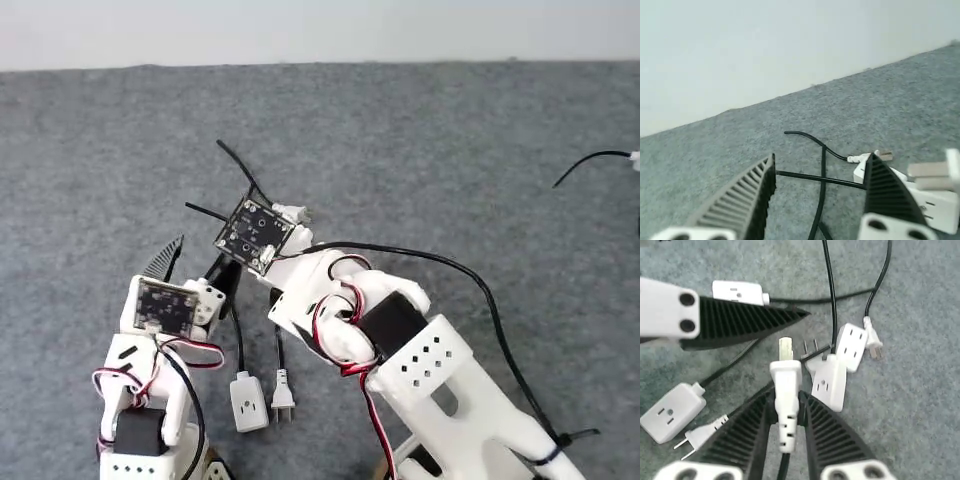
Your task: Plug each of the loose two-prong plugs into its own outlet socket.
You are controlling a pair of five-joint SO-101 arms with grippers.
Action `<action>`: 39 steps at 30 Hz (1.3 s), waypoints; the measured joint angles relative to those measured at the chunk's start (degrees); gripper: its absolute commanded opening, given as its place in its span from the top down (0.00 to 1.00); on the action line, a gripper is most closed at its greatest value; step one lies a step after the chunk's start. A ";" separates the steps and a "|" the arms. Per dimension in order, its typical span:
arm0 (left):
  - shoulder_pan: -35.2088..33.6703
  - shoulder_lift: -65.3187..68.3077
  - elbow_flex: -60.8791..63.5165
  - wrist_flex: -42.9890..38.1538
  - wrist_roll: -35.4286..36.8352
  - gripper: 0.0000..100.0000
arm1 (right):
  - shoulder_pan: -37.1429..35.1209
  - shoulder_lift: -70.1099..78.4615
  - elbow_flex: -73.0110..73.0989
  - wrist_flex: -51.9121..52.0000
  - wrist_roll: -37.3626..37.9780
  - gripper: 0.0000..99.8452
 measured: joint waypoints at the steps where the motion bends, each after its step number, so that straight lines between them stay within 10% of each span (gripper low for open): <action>1: 0.00 0.00 -0.53 0.09 0.44 0.72 | 0.00 0.00 0.00 -0.09 0.00 0.99; 39: 5.89 0.00 -9.49 9.76 1.23 0.72 | 0.35 0.00 1.32 -0.53 0.00 0.99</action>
